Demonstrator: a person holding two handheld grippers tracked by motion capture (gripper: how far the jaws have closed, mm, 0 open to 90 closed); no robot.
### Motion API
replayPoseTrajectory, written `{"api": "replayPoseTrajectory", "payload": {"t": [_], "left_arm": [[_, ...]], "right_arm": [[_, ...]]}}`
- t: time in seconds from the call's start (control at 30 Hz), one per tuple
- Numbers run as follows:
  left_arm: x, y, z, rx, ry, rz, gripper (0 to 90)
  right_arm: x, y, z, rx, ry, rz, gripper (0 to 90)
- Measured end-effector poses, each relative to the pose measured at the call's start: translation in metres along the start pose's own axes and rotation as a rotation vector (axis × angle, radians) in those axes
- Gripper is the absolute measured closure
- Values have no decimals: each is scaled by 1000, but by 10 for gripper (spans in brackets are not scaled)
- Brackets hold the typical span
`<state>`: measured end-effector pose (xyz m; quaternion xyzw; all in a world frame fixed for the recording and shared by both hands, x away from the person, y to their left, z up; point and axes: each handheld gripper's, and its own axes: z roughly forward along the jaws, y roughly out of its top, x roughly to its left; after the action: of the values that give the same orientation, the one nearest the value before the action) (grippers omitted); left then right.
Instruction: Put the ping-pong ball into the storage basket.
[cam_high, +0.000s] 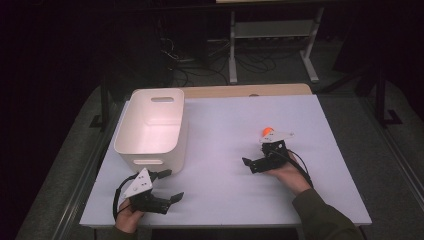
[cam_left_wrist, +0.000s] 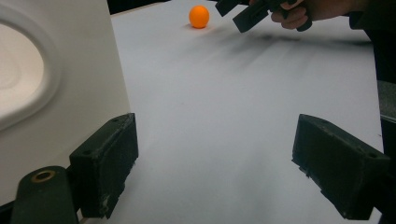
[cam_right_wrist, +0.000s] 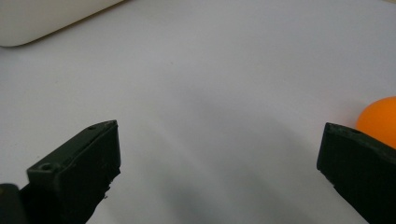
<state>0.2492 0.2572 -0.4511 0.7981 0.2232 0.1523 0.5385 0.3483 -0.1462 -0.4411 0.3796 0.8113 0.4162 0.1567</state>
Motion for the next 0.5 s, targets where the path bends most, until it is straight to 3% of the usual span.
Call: {"api": "replayPoseTrajectory", "payload": {"t": [0.5], "left_arm": [[0,0,0,0,0,3,141]], "right_arm": [[-11,-1,-4,-10,-45,34,0]]}}
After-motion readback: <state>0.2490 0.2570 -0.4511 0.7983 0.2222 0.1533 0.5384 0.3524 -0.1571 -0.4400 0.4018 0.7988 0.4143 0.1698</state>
